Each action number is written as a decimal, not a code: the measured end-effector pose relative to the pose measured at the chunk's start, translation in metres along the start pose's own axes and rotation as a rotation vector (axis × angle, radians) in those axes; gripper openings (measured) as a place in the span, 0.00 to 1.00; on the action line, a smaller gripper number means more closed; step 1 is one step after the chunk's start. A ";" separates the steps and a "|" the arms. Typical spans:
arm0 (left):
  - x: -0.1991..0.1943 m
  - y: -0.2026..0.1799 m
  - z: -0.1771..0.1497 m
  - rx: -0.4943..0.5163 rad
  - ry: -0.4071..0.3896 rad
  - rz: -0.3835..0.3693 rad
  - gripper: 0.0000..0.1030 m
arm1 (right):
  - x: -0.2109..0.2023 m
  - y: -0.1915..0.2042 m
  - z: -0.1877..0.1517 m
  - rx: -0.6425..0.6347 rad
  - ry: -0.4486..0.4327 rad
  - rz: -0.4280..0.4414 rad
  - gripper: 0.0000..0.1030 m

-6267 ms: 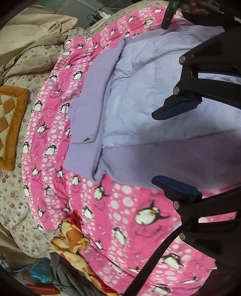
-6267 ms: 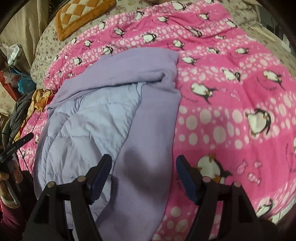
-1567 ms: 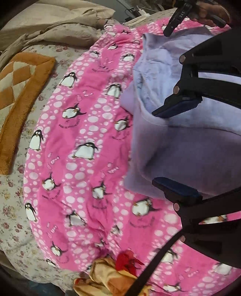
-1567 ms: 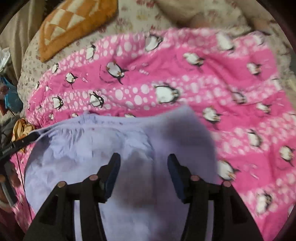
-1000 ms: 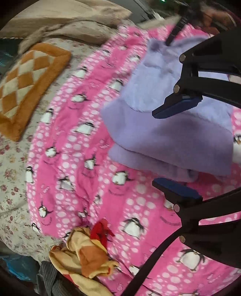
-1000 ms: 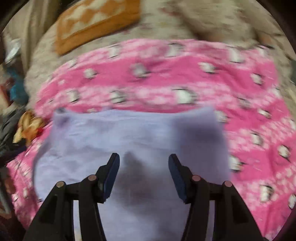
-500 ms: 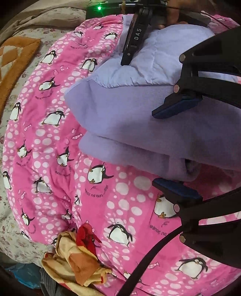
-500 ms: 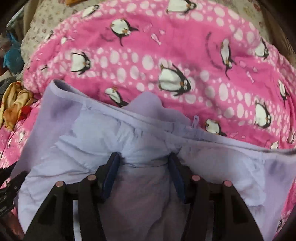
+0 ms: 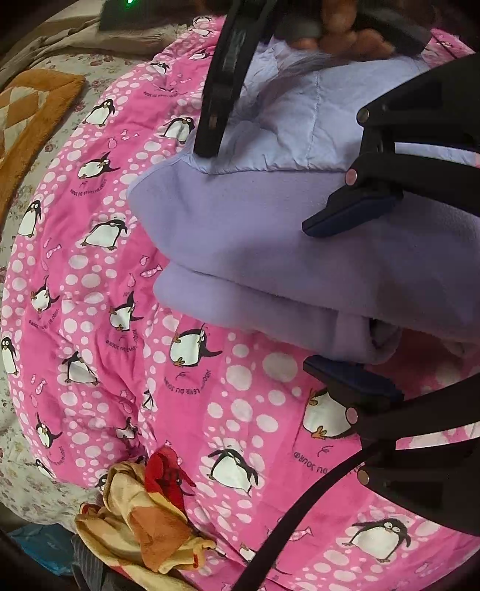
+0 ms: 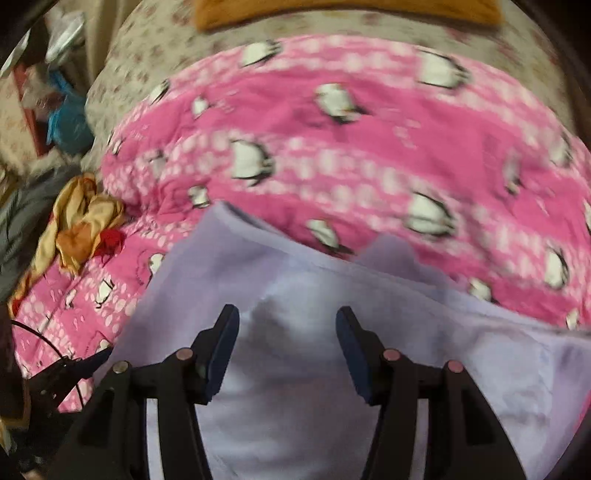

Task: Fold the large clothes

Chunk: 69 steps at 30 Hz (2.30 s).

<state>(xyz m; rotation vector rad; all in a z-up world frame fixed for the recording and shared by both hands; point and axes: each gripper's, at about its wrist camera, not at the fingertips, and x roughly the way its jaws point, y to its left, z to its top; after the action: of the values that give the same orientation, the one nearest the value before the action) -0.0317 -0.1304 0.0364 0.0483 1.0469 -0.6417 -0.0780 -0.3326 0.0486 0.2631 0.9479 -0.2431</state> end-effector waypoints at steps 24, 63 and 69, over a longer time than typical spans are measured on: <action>-0.013 0.001 0.001 -0.044 -0.030 -0.052 0.37 | -0.091 -0.108 -0.136 0.111 0.007 -0.075 0.59; -0.019 -0.054 -0.027 0.185 -0.039 -0.124 0.38 | -0.085 -0.114 -0.124 0.166 0.028 -0.146 0.56; -0.018 -0.055 -0.028 0.198 -0.042 -0.115 0.38 | -0.107 -0.110 -0.119 0.181 -0.010 -0.137 0.57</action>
<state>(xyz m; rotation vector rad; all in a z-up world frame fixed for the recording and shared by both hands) -0.0884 -0.1578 0.0513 0.1476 0.9478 -0.8462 -0.2639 -0.3876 0.0581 0.3631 0.9366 -0.4573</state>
